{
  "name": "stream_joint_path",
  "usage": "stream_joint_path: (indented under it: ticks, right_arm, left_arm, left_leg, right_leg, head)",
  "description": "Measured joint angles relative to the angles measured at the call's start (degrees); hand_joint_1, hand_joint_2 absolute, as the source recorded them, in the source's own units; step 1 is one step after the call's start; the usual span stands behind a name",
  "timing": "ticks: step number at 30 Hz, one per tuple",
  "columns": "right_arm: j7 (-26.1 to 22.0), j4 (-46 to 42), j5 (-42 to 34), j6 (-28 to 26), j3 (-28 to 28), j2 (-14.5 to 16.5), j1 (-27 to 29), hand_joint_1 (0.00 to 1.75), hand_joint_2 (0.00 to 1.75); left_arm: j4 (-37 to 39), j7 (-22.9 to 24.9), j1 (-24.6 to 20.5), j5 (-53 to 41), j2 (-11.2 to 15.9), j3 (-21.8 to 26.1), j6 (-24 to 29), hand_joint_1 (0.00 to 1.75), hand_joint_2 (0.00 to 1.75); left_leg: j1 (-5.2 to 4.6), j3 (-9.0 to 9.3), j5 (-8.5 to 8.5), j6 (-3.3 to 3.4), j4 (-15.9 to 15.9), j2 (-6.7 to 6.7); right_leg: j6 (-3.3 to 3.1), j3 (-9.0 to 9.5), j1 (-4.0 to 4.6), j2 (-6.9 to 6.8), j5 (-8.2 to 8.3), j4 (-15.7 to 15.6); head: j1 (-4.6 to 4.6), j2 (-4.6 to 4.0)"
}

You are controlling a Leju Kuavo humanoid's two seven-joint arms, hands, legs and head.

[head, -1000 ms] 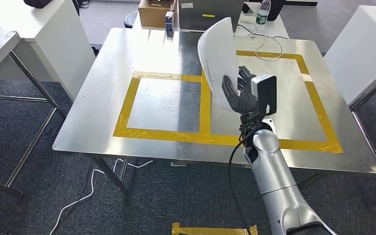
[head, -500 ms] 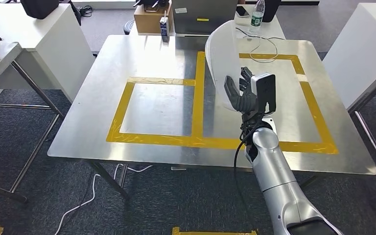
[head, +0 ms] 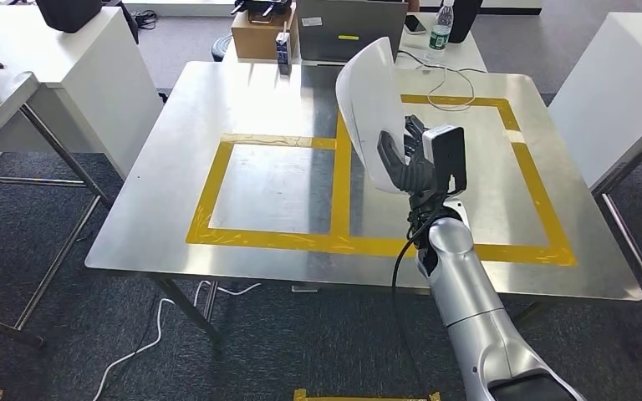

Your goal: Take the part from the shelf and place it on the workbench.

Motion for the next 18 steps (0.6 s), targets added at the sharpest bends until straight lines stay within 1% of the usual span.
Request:
stream_joint_path:
  ticks: [1, 2, 3, 4, 5, 6, 7, 8, 10, 11, 12, 14, 15, 16, 17, 18]
  right_arm:
    - [0.01, 0.09, -0.01, 0.0, 0.0, -0.07, 0.14, 1.75, 1.75]
    - [0.0, 0.15, -0.01, 0.0, 0.0, -0.15, 0.2, 1.75, 1.75]
    - [-0.02, 0.17, -0.01, 0.01, 0.0, -0.2, 0.16, 1.75, 1.75]
    - [-0.05, 0.18, -0.02, 0.02, 0.0, -0.25, 0.06, 1.75, 1.75]
    - [-0.08, 0.19, -0.02, 0.05, 0.01, -0.25, -0.04, 1.75, 1.75]
    - [-0.09, 0.2, -0.03, 0.1, 0.03, -0.23, -0.07, 1.75, 1.75]
    - [-0.09, 0.21, -0.03, 0.14, 0.04, -0.25, -0.06, 1.75, 1.75]
    - [-0.09, 0.21, -0.04, 0.17, 0.06, -0.25, -0.02, 1.75, 1.75]
    - [-0.09, 0.22, -0.07, 0.17, 0.08, -0.29, -0.05, 1.75, 1.75]
    - [-0.1, 0.22, -0.08, 0.17, 0.08, -0.28, -0.14, 1.75, 1.75]
    - [-0.1, 0.22, -0.07, 0.17, 0.09, -0.28, -0.21, 1.75, 1.75]
    - [-0.09, 0.24, -0.07, 0.17, 0.11, -0.28, -0.14, 1.75, 1.75]
    - [-0.08, 0.26, -0.07, 0.17, 0.12, -0.28, 0.0, 1.75, 1.75]
    - [-0.08, 0.28, -0.07, 0.18, 0.13, -0.28, 0.14, 1.75, 1.75]
    - [-0.08, 0.3, -0.07, 0.18, 0.13, -0.28, 0.24, 1.75, 1.75]
    - [-0.09, 0.31, -0.07, 0.18, 0.13, -0.28, 0.27, 1.75, 1.75]
  left_arm:
    - [0.01, -0.02, 0.02, -0.07, -0.01, -0.01, 0.0, 0.0, 1.75]
    - [0.01, -0.04, 0.04, -0.1, -0.02, -0.02, 0.0, 0.0, 1.75]
    - [0.02, -0.04, 0.05, -0.13, -0.04, -0.02, 0.0, 0.0, 1.75]
    - [-0.01, -0.05, 0.05, -0.13, 0.02, -0.02, 0.0, 0.0, 1.75]
    - [-0.03, -0.06, 0.01, -0.14, 0.09, -0.02, 0.0, 0.0, 1.75]
    - [-0.07, -0.08, -0.04, -0.16, 0.17, -0.03, 0.0, 0.0, 1.75]
    - [-0.09, -0.1, -0.08, -0.17, 0.24, -0.03, 0.0, 0.0, 1.75]
    - [-0.09, -0.12, -0.1, -0.19, 0.24, -0.04, 0.0, 0.0, 1.75]
    - [-0.09, -0.14, -0.09, -0.2, 0.19, -0.05, 0.0, 0.0, 1.75]
    - [-0.09, -0.14, -0.1, -0.21, 0.16, -0.05, 0.0, 0.0, 1.75]
    - [-0.09, -0.14, -0.12, -0.21, 0.15, -0.06, 0.0, 0.0, 1.75]
    - [-0.09, -0.14, -0.09, -0.21, 0.16, -0.07, 0.0, 0.0, 1.75]
    - [-0.09, -0.12, -0.05, -0.21, 0.17, -0.07, 0.0, 0.0, 1.75]
    - [-0.08, -0.1, 0.01, -0.23, 0.17, -0.07, 0.0, 0.0, 1.75]
    - [-0.08, -0.09, 0.05, -0.26, 0.17, -0.07, 0.0, 0.0, 1.75]
    - [-0.07, -0.08, 0.07, -0.29, 0.16, -0.07, 0.0, 0.0, 1.75]
  left_leg:
    - [0.19, 0.0, -0.15, -0.19, 0.16, -0.02]
    - [0.44, 0.0, -0.34, -0.48, 0.44, -0.06]
    - [0.72, -0.01, -0.63, -0.9, 0.83, -0.1]
    - [0.91, -0.07, -0.97, -1.41, 1.26, -0.14]
    - [0.94, -0.16, -1.35, -1.97, 1.73, -0.15]
    - [0.9, -0.23, -1.62, -2.49, 2.0, -0.17]
    - [0.81, -0.2, -1.76, -2.96, 2.01, -0.18]
    - [0.78, -0.08, -1.8, -3.37, 1.88, -0.18]
    - [0.97, -0.03, -2.1, -3.95, 1.99, -0.14]
    - [1.0, -0.57, -2.83, -4.06, 3.3, -0.12]
    - [0.95, -1.84, -4.1, -4.04, 5.93, -0.11]
    - [0.61, -6.1, -7.3, -3.75, 14.09, -0.11]
    - [0.4, -8.14, -8.14, -3.54, 17.47, -0.11]
    - [0.17, -9.31, -7.88, -3.23, 18.98, -0.12]
    - [-0.08, -9.26, -6.4, -2.79, 18.01, -0.13]
    - [-0.37, -8.17, -4.07, -2.22, 14.94, -0.14]
  right_leg:
    - [0.31, -0.5, -0.25, -0.02, 0.41, 0.75]
    - [0.6, 0.23, -0.51, -0.06, 1.85, -0.93]
    - [0.91, 2.08, -0.8, -0.16, 3.91, -4.69]
    - [1.11, 4.03, -0.93, -0.19, 5.3, -8.51]
    - [0.94, 5.59, -1.0, -0.07, 6.15, -11.57]
    - [0.54, 6.48, -0.96, 0.03, 6.34, -13.26]
    - [-0.12, 6.63, -0.8, 0.19, 5.95, -13.5]
    - [-0.86, 6.65, -0.74, 0.3, 5.94, -13.49]
    - [-1.97, 6.91, -0.74, 0.29, 5.87, -13.49]
    - [-2.43, 7.14, -0.75, 0.29, 5.82, -13.58]
    - [-2.83, 7.41, -0.7, 0.29, 5.72, -13.65]
    - [-3.43, 7.83, -0.31, 0.26, 5.3, -13.65]
    - [-3.64, 8.07, -0.07, 0.27, 5.06, -13.65]
    - [-3.8, 8.39, 0.18, 0.3, 4.79, -13.65]
    - [-3.88, 8.8, 0.39, 0.34, 4.47, -13.65]
    - [-3.91, 9.3, 0.58, 0.39, 4.1, -13.65]
  head:
    - [0.0, 0.0]
    - [0.01, 0.0]
    - [0.02, 0.0]
    - [0.02, 0.0]
    - [0.02, 0.0]
    - [0.01, 0.0]
    - [-0.01, 0.0]
    - [-0.02, 0.0]
    - [-0.03, 0.0]
    - [-0.06, 0.0]
    - [-0.09, 0.0]
    - [-0.13, 0.0]
    - [-0.14, 0.0]
    - [-0.13, 0.0]
    - [-0.13, 0.0]
    - [-0.13, 0.0]
